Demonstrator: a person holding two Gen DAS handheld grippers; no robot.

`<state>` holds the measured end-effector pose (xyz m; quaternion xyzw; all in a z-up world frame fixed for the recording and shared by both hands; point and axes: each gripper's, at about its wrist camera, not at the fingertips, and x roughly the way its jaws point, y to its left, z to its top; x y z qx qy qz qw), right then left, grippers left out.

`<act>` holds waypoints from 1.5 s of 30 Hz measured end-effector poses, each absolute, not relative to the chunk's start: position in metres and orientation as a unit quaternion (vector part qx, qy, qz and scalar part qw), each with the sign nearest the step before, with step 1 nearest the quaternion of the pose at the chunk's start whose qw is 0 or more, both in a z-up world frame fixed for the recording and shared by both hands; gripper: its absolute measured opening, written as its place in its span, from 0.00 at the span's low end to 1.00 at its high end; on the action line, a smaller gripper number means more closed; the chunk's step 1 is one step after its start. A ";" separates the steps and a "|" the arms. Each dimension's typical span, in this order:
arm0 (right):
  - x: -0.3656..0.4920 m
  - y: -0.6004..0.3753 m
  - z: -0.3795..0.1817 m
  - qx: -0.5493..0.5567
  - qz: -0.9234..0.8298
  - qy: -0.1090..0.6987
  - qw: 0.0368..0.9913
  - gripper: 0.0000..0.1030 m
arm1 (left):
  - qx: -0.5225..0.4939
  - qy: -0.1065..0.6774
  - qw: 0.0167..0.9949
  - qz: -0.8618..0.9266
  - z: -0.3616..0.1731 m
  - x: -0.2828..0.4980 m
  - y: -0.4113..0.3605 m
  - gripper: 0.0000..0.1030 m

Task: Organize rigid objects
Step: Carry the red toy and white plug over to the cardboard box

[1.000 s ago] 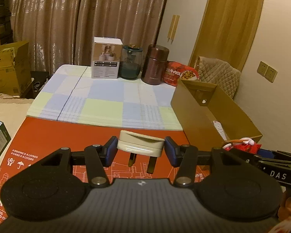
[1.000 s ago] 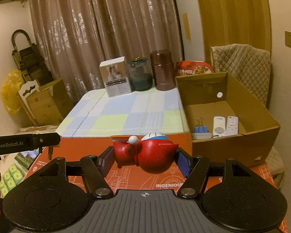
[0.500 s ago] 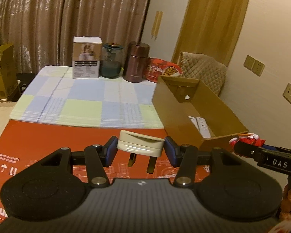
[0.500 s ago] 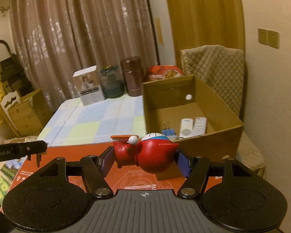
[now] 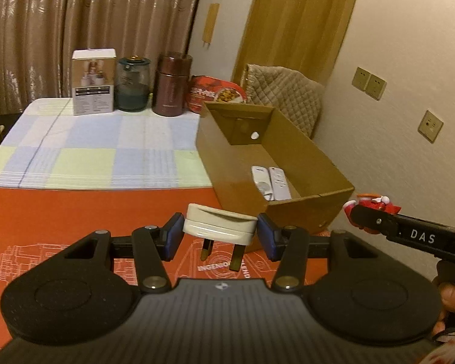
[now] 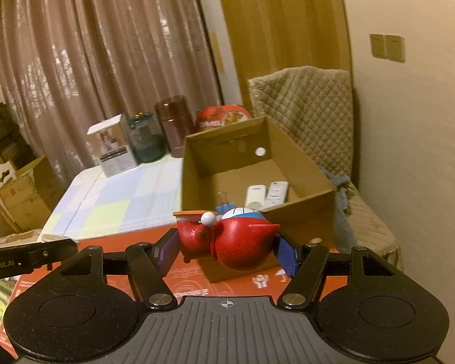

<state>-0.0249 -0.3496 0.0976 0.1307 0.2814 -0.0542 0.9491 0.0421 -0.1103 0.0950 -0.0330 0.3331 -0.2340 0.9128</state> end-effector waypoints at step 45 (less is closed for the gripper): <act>0.029 -0.429 0.102 0.046 -0.060 0.325 0.943 0.62 | -0.033 0.351 0.890 -0.288 0.092 0.087 -0.218 0.46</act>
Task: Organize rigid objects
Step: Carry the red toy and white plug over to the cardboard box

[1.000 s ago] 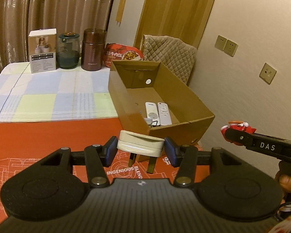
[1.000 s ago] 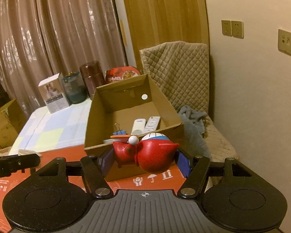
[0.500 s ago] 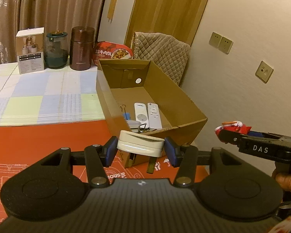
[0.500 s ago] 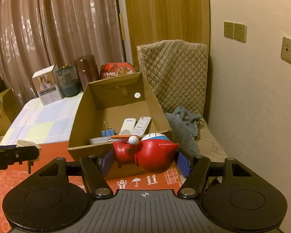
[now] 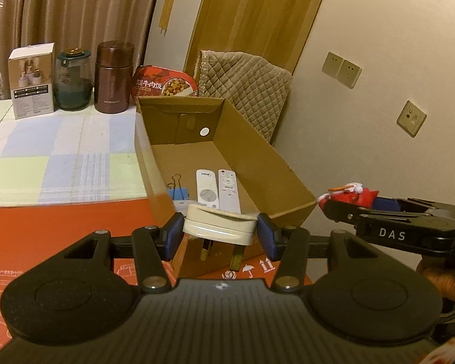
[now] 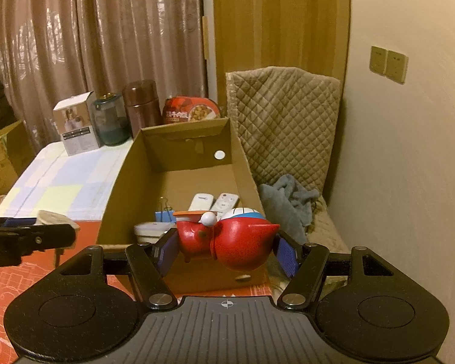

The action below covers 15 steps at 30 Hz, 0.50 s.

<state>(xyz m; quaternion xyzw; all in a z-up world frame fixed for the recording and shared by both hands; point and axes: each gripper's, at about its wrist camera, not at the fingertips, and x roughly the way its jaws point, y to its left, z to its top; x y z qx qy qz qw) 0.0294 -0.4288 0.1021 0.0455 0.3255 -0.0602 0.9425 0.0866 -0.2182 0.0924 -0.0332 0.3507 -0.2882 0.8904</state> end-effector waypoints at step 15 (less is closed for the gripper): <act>0.084 -0.434 0.108 0.028 -0.023 0.346 0.938 0.62 | -0.025 0.346 0.892 -0.292 0.100 0.133 -0.242 0.46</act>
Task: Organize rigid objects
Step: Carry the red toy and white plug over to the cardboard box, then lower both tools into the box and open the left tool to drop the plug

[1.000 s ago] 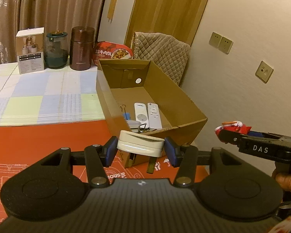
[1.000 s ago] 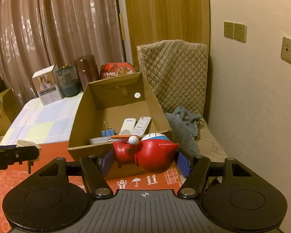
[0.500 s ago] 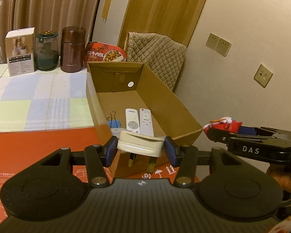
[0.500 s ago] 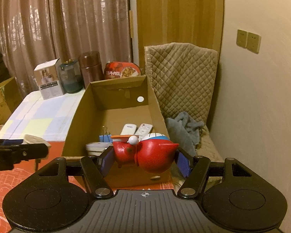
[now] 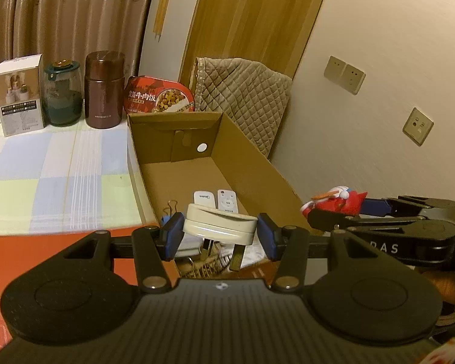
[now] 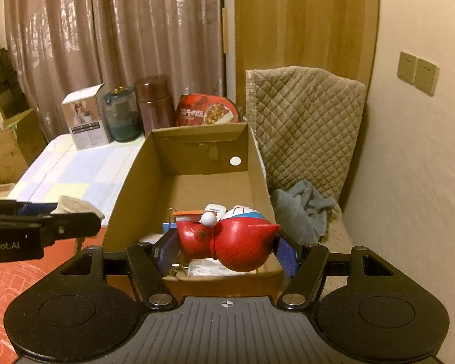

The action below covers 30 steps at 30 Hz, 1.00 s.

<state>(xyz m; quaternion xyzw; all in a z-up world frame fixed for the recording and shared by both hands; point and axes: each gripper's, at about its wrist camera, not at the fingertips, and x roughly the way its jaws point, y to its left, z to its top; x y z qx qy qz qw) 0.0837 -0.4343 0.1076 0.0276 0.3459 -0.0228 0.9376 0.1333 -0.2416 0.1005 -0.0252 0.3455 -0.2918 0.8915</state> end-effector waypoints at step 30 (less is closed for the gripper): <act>0.203 -0.457 0.086 -0.019 0.020 0.407 0.913 0.62 | 0.068 0.359 0.879 -0.307 0.096 0.256 -0.284 0.46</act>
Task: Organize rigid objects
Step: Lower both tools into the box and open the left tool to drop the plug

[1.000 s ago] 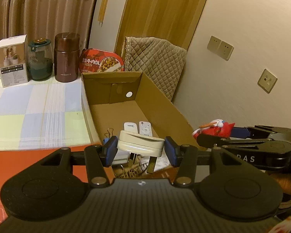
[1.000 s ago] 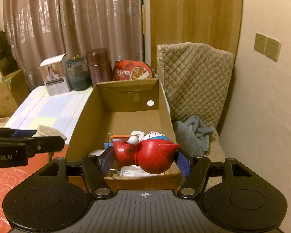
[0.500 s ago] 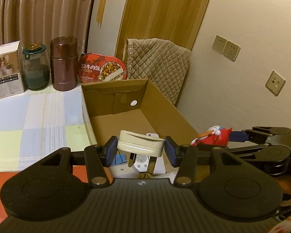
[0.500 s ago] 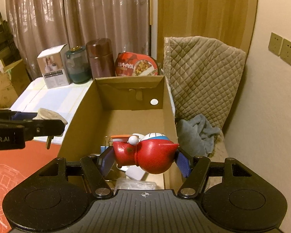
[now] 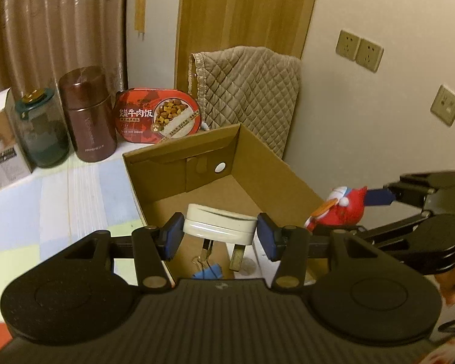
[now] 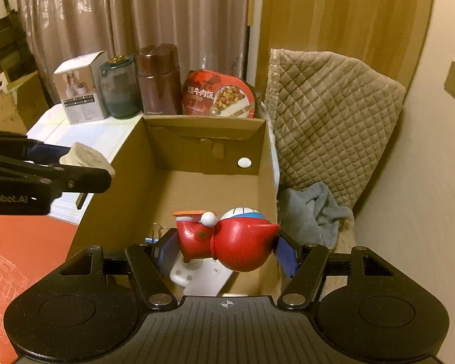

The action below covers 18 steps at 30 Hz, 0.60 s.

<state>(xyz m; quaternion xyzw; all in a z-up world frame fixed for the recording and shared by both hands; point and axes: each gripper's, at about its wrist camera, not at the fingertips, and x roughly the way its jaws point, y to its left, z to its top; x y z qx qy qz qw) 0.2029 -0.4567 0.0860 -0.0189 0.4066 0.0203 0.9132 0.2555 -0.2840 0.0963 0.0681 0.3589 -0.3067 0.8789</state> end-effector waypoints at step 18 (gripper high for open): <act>0.265 -0.440 0.063 -0.115 0.090 0.426 0.893 0.62 | 0.117 0.379 0.865 -0.307 0.080 0.322 -0.306 0.46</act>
